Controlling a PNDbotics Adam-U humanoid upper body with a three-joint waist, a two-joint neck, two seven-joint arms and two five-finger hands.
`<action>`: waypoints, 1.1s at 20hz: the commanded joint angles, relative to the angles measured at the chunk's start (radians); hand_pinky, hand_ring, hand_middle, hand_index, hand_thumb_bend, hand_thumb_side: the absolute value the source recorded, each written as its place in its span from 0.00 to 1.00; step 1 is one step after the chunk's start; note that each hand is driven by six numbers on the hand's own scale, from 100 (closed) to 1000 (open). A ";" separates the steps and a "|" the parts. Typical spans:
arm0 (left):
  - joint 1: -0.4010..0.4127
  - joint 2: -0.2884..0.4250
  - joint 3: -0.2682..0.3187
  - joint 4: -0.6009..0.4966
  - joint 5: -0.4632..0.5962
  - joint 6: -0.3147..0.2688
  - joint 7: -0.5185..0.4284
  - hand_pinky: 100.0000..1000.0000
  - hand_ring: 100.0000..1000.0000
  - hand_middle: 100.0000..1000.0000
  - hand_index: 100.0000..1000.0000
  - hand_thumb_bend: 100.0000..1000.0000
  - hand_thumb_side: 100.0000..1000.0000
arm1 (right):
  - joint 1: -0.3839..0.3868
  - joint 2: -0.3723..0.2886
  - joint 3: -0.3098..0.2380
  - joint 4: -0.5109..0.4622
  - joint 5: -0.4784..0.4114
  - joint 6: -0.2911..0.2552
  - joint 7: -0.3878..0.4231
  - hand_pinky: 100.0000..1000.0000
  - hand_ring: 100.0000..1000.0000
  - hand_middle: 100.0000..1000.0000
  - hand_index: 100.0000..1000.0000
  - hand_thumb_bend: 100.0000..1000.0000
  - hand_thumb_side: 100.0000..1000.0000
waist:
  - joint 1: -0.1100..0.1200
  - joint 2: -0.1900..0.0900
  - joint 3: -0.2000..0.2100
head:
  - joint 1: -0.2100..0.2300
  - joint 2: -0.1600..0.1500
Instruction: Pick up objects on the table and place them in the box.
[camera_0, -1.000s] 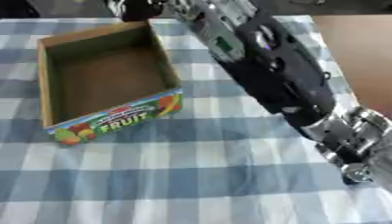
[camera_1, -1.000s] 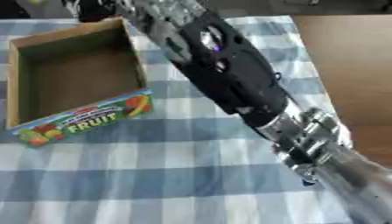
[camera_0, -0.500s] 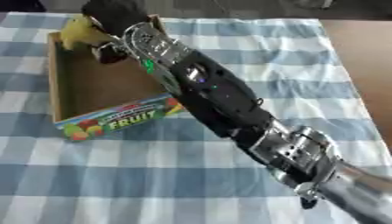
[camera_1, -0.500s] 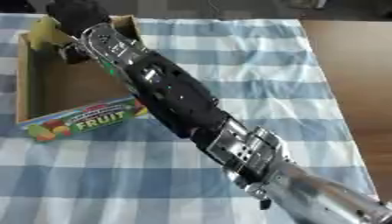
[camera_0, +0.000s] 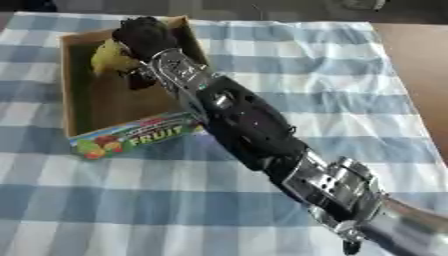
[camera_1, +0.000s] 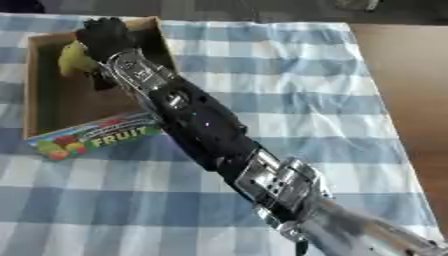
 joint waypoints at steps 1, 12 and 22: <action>-0.009 0.015 -0.003 -0.020 0.004 0.000 -0.005 0.62 0.61 0.59 0.88 0.00 0.69 | -0.016 0.003 -0.001 -0.014 -0.001 -0.012 0.018 0.77 0.59 0.25 0.62 0.00 0.21 | 0.007 -0.016 0.003 | 0.000 -0.012; -0.009 0.015 -0.006 -0.020 0.006 0.003 -0.009 0.62 0.61 0.59 0.88 0.00 0.69 | -0.035 -0.007 -0.004 -0.014 0.068 -0.049 0.155 0.85 0.83 0.66 0.89 0.48 0.63 | 0.007 -0.014 0.006 | -0.003 -0.005; -0.008 0.016 -0.004 -0.020 0.001 0.004 -0.008 0.62 0.61 0.59 0.88 0.00 0.69 | -0.059 -0.066 -0.055 -0.124 0.015 -0.005 0.124 0.84 0.74 0.58 0.92 0.61 0.82 | 0.008 -0.018 -0.001 | 0.011 0.003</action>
